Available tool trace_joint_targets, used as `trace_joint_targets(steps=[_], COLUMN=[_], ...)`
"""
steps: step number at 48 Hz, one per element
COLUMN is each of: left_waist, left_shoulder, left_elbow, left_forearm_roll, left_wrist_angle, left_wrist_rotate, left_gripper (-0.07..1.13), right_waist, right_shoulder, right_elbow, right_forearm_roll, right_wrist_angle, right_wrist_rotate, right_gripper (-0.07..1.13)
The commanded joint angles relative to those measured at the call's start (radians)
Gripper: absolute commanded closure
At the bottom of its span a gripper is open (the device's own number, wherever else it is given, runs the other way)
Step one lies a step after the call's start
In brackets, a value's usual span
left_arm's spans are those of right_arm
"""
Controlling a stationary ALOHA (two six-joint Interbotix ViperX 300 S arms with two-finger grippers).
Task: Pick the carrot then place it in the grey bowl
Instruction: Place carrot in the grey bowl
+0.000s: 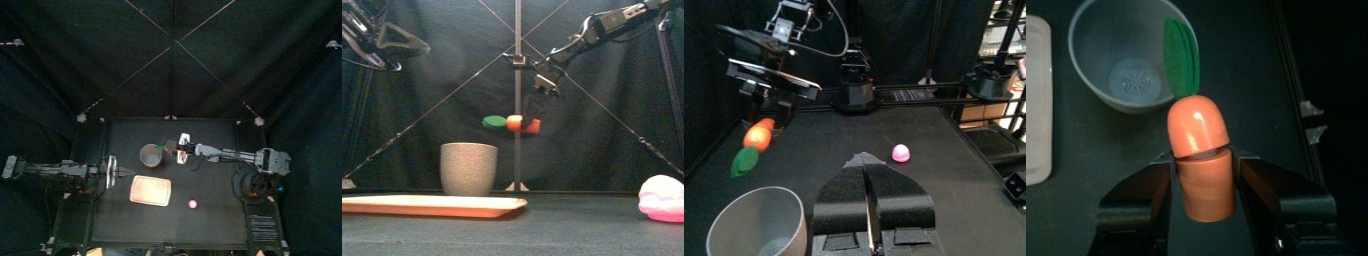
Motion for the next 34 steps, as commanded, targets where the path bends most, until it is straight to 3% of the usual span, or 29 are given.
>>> trace_joint_targets(steps=[1, 19, 25, 34], left_waist=[0.002, 0.002, 0.002, 0.002], left_shoulder=[0.000, -0.002, -0.002, -0.005], left_elbow=[-0.015, -0.017, -0.015, -0.015], left_forearm_roll=[-0.002, -0.002, -0.002, -0.002], left_wrist_angle=[-0.002, 0.015, 0.017, 0.026], left_wrist_rotate=[0.000, 0.000, 0.000, 0.000], left_gripper=[1.09, 1.09, 1.09, 1.09], right_waist=[0.017, 0.069, 0.071, 0.064], right_shoulder=[0.040, 0.232, 0.244, 0.245], right_elbow=[-0.127, -0.354, -0.376, -0.354], right_forearm_roll=[0.003, 0.015, 0.058, 0.077], right_wrist_angle=[0.017, 0.101, 0.106, 0.133], right_wrist_rotate=[0.000, 0.002, -0.005, -0.015], right_gripper=[0.82, 0.76, 0.61, 0.29])
